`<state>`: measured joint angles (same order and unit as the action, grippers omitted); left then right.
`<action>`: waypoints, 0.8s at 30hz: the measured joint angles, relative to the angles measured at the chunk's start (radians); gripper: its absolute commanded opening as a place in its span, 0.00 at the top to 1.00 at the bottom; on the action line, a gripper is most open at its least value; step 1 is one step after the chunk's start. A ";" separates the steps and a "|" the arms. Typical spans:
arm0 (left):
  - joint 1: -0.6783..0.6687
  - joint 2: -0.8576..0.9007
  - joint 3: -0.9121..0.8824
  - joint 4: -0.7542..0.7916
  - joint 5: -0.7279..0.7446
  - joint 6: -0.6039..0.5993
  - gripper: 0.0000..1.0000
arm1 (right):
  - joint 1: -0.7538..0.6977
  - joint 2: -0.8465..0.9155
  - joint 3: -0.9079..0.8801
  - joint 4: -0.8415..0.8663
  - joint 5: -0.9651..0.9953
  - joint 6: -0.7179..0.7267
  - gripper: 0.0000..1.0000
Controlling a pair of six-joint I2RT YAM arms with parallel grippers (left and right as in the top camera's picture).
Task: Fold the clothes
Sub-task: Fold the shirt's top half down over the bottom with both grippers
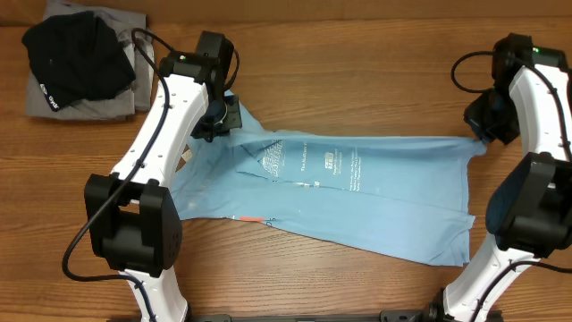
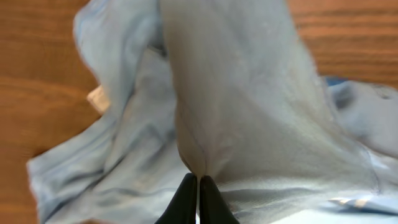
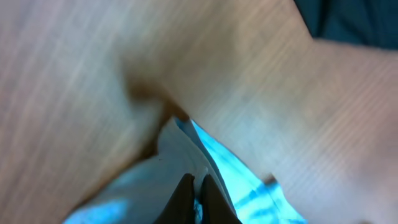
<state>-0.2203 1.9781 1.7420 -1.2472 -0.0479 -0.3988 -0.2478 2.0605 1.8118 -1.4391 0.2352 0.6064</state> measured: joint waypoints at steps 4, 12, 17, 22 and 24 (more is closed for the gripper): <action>0.000 0.000 0.000 -0.094 -0.085 -0.055 0.96 | 0.012 -0.010 -0.003 -0.062 0.000 0.026 0.96; 0.000 0.000 0.000 -0.182 -0.179 -0.108 0.96 | 0.084 -0.132 -0.120 -0.094 0.018 0.111 0.96; 0.000 0.000 0.000 -0.214 -0.197 -0.121 0.96 | 0.111 -0.286 -0.234 -0.089 0.034 0.154 0.96; 0.000 0.000 -0.008 -0.216 -0.200 -0.123 0.96 | 0.111 -0.350 -0.370 -0.067 0.041 0.183 0.96; 0.000 -0.003 -0.035 -0.211 -0.200 -0.123 0.96 | 0.111 -0.355 -0.422 -0.045 0.042 0.192 0.96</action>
<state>-0.2203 1.9747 1.7065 -1.4578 -0.2474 -0.5220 -0.1371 1.7058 1.3899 -1.4845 0.2771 0.7982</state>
